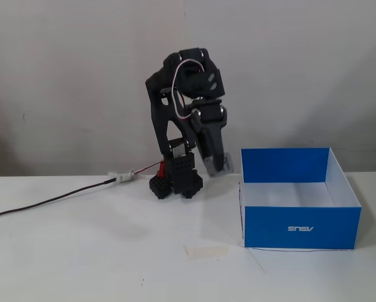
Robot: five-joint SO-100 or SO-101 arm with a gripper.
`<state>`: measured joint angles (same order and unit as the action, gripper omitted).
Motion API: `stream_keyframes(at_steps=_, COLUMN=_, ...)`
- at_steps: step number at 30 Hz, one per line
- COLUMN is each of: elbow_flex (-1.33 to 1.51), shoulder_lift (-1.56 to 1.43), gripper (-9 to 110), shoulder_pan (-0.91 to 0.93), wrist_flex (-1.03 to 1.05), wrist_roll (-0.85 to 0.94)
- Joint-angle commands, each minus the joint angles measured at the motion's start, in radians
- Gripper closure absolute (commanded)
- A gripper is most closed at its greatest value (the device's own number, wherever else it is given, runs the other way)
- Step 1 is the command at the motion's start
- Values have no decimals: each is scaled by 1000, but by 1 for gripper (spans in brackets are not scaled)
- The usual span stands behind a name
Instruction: Pick the gray block and keep it in the box.
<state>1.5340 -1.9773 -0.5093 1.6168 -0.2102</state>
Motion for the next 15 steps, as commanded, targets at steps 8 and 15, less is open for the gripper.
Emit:
stream_keyframes(at_steps=8, elbow_flex=-163, shoulder_lift=-141, gripper=101, shoulder_pan=-433, wrist_flex=2, wrist_roll=25)
stream_keyframes(at_steps=15, elbow_flex=-229, shoulder_lift=51, gripper=101, shoulder_pan=-680, wrist_flex=15, wrist_roll=124)
